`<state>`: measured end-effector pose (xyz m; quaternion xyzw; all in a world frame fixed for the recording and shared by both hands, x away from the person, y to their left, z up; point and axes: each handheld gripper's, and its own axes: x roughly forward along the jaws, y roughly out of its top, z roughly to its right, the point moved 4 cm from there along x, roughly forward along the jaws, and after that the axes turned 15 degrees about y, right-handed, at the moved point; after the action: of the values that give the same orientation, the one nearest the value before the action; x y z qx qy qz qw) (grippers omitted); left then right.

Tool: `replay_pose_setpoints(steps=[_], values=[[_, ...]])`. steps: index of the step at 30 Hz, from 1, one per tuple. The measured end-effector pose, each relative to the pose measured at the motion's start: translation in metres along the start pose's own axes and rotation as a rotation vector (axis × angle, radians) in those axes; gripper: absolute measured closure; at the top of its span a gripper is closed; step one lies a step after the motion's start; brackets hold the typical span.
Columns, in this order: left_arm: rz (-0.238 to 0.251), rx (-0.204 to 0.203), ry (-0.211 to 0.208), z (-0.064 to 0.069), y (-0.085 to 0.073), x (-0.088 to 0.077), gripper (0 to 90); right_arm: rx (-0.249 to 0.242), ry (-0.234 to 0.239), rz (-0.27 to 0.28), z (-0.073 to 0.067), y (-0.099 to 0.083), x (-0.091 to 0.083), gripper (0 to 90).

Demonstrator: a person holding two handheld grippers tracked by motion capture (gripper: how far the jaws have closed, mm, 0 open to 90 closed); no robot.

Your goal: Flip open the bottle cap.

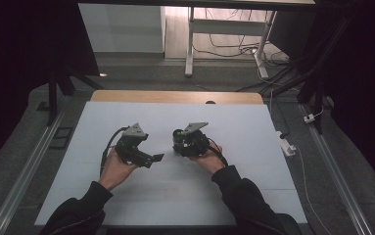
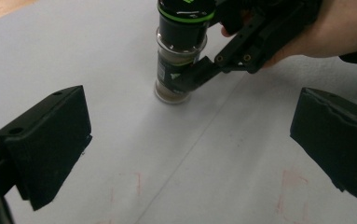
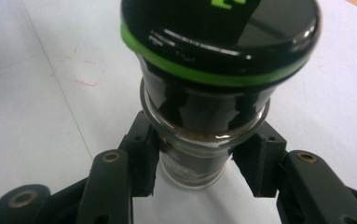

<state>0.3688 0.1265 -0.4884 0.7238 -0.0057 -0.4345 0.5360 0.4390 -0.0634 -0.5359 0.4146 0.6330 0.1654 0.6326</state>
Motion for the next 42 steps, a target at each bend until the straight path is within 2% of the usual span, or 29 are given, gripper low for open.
replay_pose_setpoints(steps=[6, 14, 20, 22, 23, 26, 30, 32, 33, 38, 42], values=[[0.007, -0.004, -0.002, -0.001, 0.009, 0.014, 0.0, -0.001, 0.0, 0.001, 0.0, 0.0, 0.0, 52.6], [-0.006, 0.021, 0.002, 0.002, 0.02, 0.034, 0.0, 0.001, -0.001, 0.003, 0.0, 0.0, 0.0, 52.6], [-0.017, 0.013, -0.001, 0.002, 0.023, 0.045, 0.8, 0.001, -0.001, 0.003, 0.0, 0.0, 0.0, 52.6], [-0.02, 0.026, 0.024, 0.003, 0.024, 0.049, 4.0, 0.0, 0.0, 0.003, 0.0, 0.0, 0.0, 52.6], [-0.016, 0.034, 0.03, 0.003, 0.023, 0.049, 7.0, 0.0, 0.0, 0.003, 0.0, 0.0, 0.0, 52.6], [-0.01, 0.06, 0.027, 0.004, 0.021, 0.046, 27.1, -0.001, 0.0, 0.003, 0.0, -0.001, 0.0, 52.6], [-0.02, 0.085, 0.011, 0.006, 0.019, 0.044, 49.2, -0.001, 0.0, 0.002, 0.0, 0.0, 0.0, 52.6], [-0.02, 0.084, 0.002, 0.007, 0.019, 0.044, 60.5, -0.001, 0.0, 0.003, 0.0, -0.001, 0.0, 52.6], [-0.024, 0.087, -0.012, 0.009, 0.019, 0.045, 64.4, -0.003, 0.0, 0.002, 0.0, -0.001, 0.0, 52.6], [-0.031, 0.08, -0.026, 0.012, 0.02, 0.047, 86.7, -0.003, 0.0, 0.002, 0.0, -0.001, 0.0, 52.6], [-0.029, 0.067, -0.036, 0.012, 0.022, 0.049, 88.7, 0.0, -0.001, 0.004, 0.0, -0.001, 0.0, 52.6]])
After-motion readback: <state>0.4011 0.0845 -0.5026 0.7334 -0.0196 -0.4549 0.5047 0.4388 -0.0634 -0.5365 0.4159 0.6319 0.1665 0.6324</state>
